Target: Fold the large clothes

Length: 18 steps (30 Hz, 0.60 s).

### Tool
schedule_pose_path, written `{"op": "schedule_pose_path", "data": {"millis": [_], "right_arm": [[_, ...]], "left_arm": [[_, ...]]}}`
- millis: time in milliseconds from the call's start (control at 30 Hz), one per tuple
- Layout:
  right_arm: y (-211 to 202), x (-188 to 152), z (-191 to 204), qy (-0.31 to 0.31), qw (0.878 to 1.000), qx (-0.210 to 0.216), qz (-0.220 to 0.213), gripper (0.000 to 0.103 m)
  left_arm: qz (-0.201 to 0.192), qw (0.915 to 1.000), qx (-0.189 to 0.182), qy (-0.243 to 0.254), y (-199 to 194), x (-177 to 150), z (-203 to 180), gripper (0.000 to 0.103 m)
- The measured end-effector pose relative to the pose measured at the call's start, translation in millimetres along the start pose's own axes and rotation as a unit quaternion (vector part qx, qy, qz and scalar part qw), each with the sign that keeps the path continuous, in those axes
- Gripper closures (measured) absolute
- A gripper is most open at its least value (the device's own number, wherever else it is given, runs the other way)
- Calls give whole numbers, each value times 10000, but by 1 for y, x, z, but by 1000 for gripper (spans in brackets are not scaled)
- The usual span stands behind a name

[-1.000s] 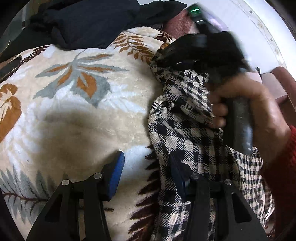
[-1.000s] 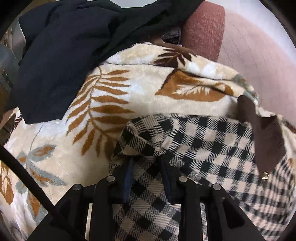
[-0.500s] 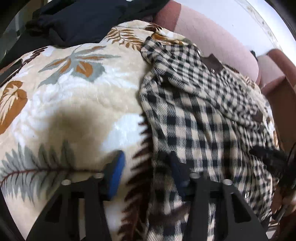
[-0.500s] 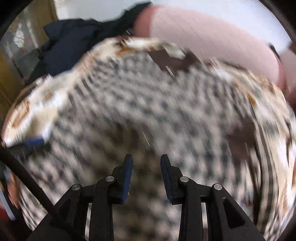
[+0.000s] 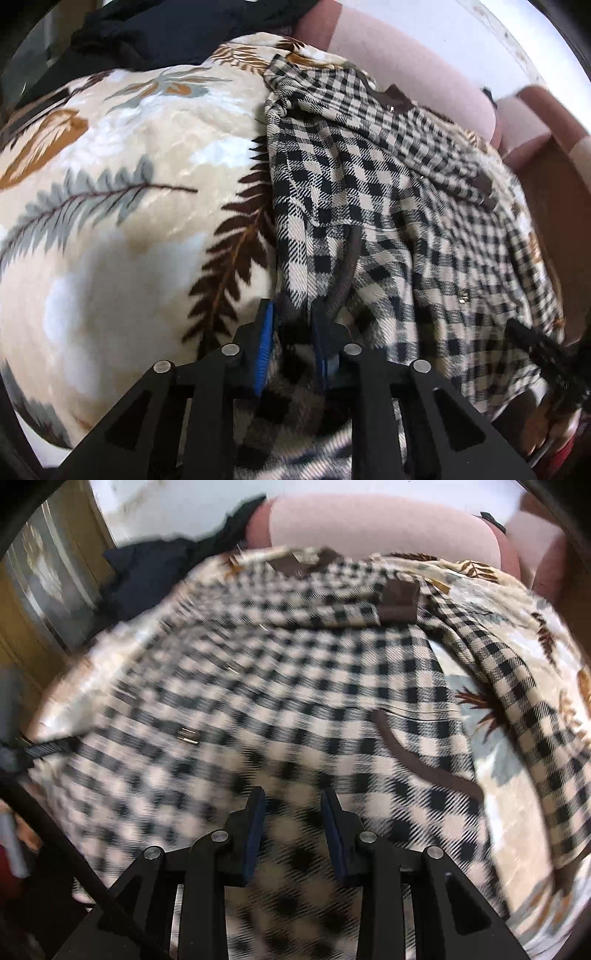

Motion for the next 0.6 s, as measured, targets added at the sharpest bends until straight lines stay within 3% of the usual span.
{"op": "schedule_pose_path", "data": {"millis": [133, 300, 500, 600], "right_arm": [[19, -13, 23, 506, 9919, 1066, 471, 66], [42, -19, 37, 886, 9826, 1529, 575, 66], [67, -11, 51, 1391, 9608, 2235, 869, 66], [69, -24, 65, 1295, 9559, 2404, 1079, 66]], "left_arm": [[-139, 9990, -241, -351, -4, -8, 5, 79], [-224, 9986, -257, -409, -4, -12, 6, 77], [-230, 9984, -269, -440, -4, -13, 6, 76], [-235, 9984, -261, -434, -4, -13, 6, 76]]}}
Point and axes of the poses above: each gripper's, at about its wrist camera, not at the fingertips, and y roughly the way its jaws point, z to its left, x to its top, the point moved 6 cm from there along y, roughly the way its jaws point, and after that the axes turned 8 degrees about y, right-handed, at the moved point
